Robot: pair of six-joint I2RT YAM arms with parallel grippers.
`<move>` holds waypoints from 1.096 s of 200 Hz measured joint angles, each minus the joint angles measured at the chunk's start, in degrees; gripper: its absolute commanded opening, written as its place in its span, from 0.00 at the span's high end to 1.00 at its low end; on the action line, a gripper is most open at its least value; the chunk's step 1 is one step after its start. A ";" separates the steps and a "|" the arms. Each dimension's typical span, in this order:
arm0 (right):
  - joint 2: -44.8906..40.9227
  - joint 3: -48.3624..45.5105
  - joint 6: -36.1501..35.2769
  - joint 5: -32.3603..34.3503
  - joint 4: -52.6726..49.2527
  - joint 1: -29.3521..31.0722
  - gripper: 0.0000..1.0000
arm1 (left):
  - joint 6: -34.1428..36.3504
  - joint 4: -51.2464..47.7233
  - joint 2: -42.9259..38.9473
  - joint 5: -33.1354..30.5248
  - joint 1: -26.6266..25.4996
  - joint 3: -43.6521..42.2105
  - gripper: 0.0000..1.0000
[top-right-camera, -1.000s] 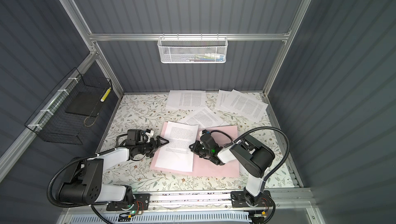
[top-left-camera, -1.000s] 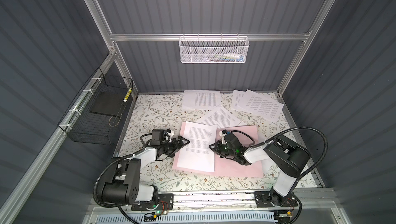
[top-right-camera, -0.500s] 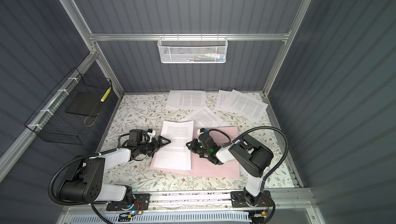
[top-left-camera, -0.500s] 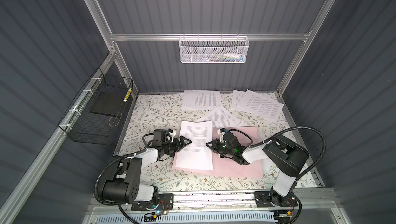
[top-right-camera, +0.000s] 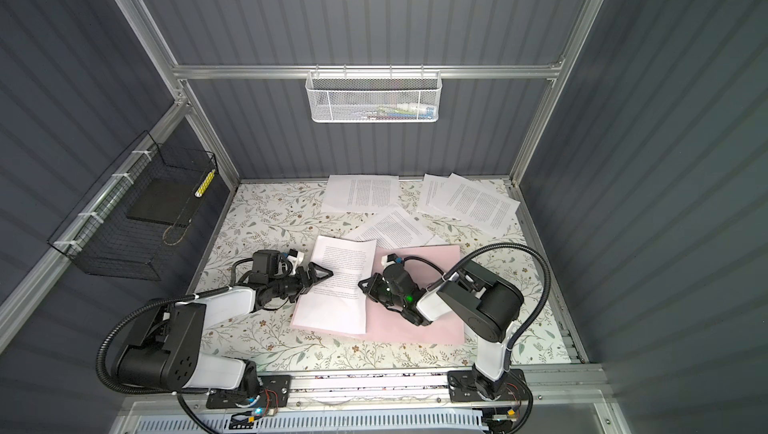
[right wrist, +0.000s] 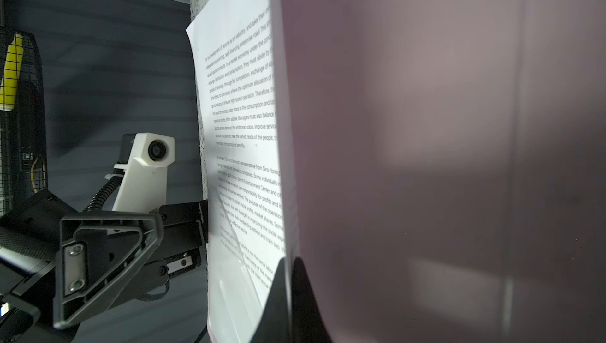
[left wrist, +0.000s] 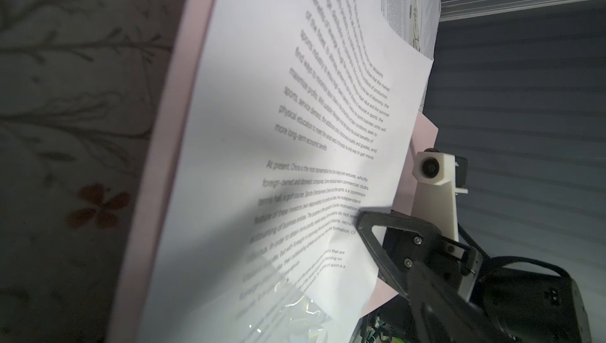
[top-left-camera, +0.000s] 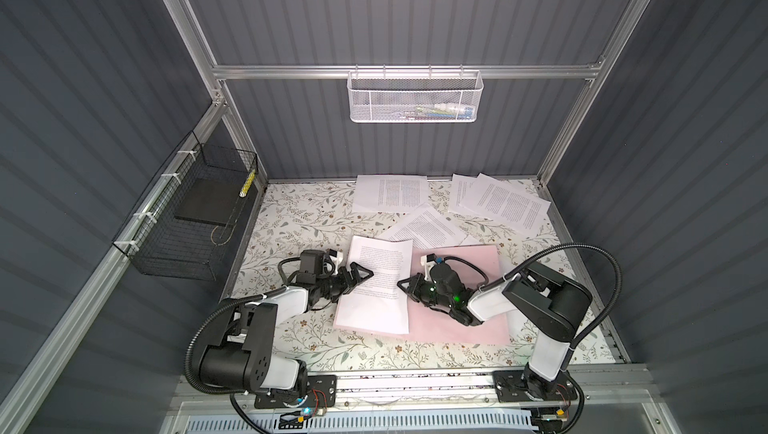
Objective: Put the files into the folder
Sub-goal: 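Raise both grippers off the folder and draw them back from the clip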
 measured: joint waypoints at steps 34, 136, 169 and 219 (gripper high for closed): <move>0.02 -1.18 1.01 0.87 1.40 0.63 1.00 | -0.39 0.02 0.00 -0.07 -0.04 0.00 0.00; 0.07 -2.47 1.75 2.12 2.10 1.22 0.88 | -0.87 0.46 0.13 -0.22 -0.37 0.00 0.00; -0.04 -2.49 1.22 2.49 1.90 1.25 0.67 | -0.87 0.37 0.11 -0.26 -0.37 0.04 0.00; -8.72 -2.49 -1.95 3.80 -6.45 1.18 0.26 | -0.24 -7.76 -2.25 -5.18 -0.63 2.36 0.00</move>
